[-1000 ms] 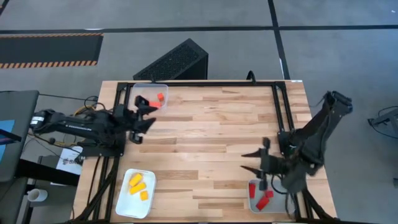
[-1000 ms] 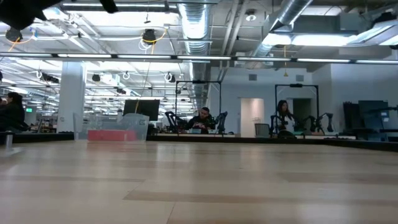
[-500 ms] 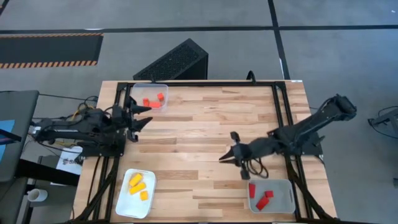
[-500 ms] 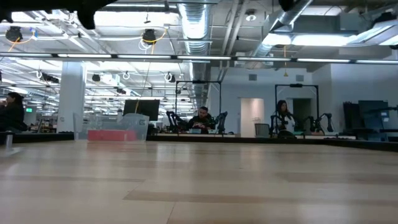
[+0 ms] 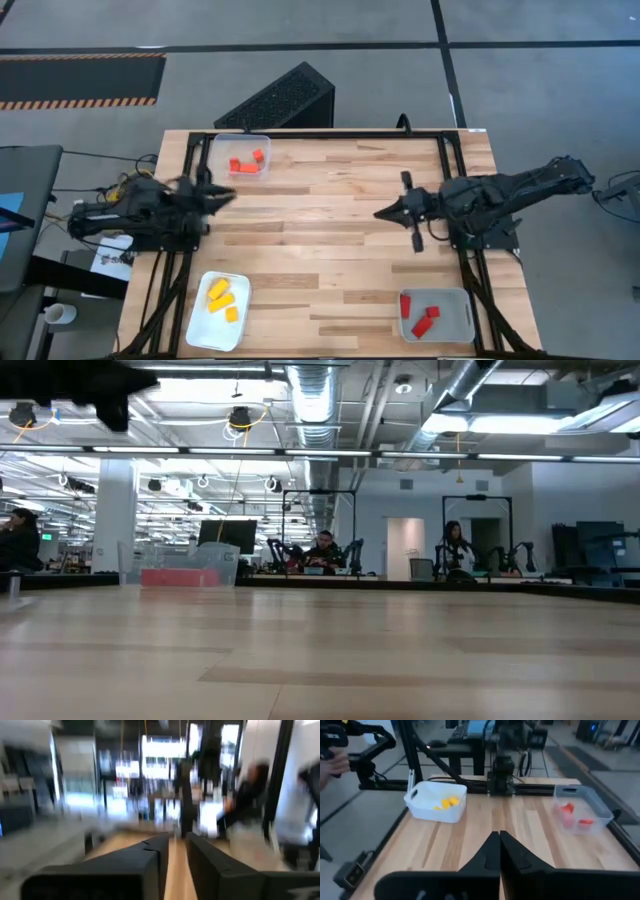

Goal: Sort & place blocks by color
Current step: Return to Home Position

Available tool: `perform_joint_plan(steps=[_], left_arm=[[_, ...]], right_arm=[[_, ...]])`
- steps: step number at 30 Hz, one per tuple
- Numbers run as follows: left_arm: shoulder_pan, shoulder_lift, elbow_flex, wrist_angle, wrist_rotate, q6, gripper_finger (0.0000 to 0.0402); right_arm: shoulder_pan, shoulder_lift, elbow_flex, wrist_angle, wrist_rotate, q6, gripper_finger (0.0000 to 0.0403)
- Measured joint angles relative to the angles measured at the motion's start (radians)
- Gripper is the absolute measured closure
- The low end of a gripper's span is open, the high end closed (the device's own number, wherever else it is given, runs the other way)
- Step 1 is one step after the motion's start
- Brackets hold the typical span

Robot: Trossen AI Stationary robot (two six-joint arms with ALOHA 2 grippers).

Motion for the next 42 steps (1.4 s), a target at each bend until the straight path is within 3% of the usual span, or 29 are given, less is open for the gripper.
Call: perform_joint_plan(steps=[2, 6, 14, 20, 29, 42], left_arm=[[0.0, -0.003, -0.041, -0.027, 0.005, -0.021, 0.0362], [0.0, -0.043, -0.102, 0.133, 0.02, -0.022, 0.0396], [0.0, -0.039, -0.121, 0.138, 0.035, -0.032, 0.04], [0.001, -0.037, -0.265, 0.351, 0.068, -0.043, 0.0401], [0.002, -0.038, -0.279, 0.357, 0.08, -0.035, 0.0401], [0.002, -0.037, -0.28, 0.236, 0.128, -0.065, 0.0401]], right_arm=[[0.0, -0.052, -0.072, 0.062, -0.001, -0.011, 0.039], [-0.013, -0.173, -0.258, 0.223, 0.0, -0.018, 0.0387], [-0.103, -0.466, -0.66, 0.566, 0.005, 0.057, 0.0393], [-0.2, -0.61, -0.863, 0.697, 0.005, 0.052, 0.0394], [-0.291, -0.714, -0.878, 0.606, -0.208, -0.032, 0.0394], [-0.401, -0.812, -0.878, 0.365, -0.311, -0.058, 0.0394]])
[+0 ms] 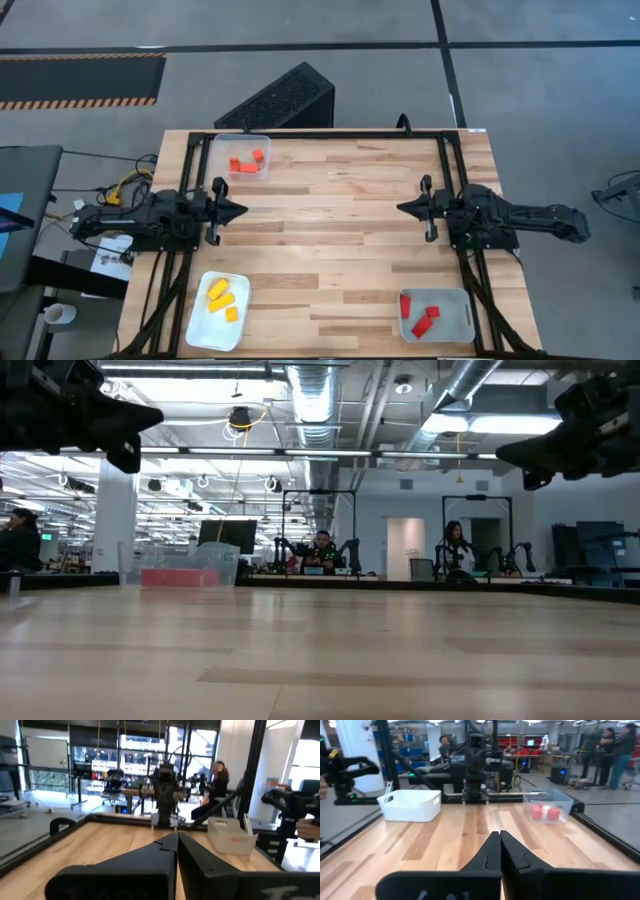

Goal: Sort & place blocks by color
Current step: Return to Home Position

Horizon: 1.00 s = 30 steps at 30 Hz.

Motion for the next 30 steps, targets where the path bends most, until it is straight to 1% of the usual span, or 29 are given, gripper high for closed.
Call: perform_joint_plan(steps=[2, 4, 8, 11, 14, 17, 22, 24, 30], left_arm=[[0.0, 0.0, -0.001, -0.018, 0.0, 0.003, 0.0401], [0.0, 0.0, -0.001, -0.033, 0.009, 0.004, 0.0401], [0.0, 0.0, -0.002, -0.065, 0.097, 0.006, 0.0401], [0.0, 0.0, -0.002, -0.077, 0.166, 0.004, 0.0401], [-0.001, 0.0, -0.002, -0.071, 0.193, 0.004, 0.0401], [-0.001, 0.0, -0.002, -0.075, 0.16, 0.005, 0.0401], [-0.001, 0.0, -0.002, -0.1, 0.02, 0.004, 0.0401], [-0.001, 0.0, -0.002, -0.105, -0.019, -0.009, 0.0401], [-0.001, 0.0, -0.003, -0.103, -0.028, 0.007, 0.0401]], right_arm=[[-0.003, -0.002, 0.0, -0.001, 0.025, 0.017, 0.0394], [-0.009, -0.002, 0.0, -0.021, 0.071, 0.047, 0.0393], [-0.02, -0.001, 0.0, -0.07, 0.134, 0.119, 0.0382], [-0.026, 0.0, -0.001, -0.092, 0.136, 0.145, 0.0371], [-0.025, 0.0, -0.001, -0.104, 0.133, 0.145, 0.0363], [-0.025, 0.0, -0.001, -0.107, 0.133, 0.145, 0.0361], [-0.025, 0.0, -0.001, -0.112, 0.133, 0.144, 0.0361], [-0.025, 0.0, -0.001, -0.113, 0.133, 0.144, 0.0361], [-0.025, 0.0, -0.002, -0.113, 0.134, 0.144, 0.0361]])
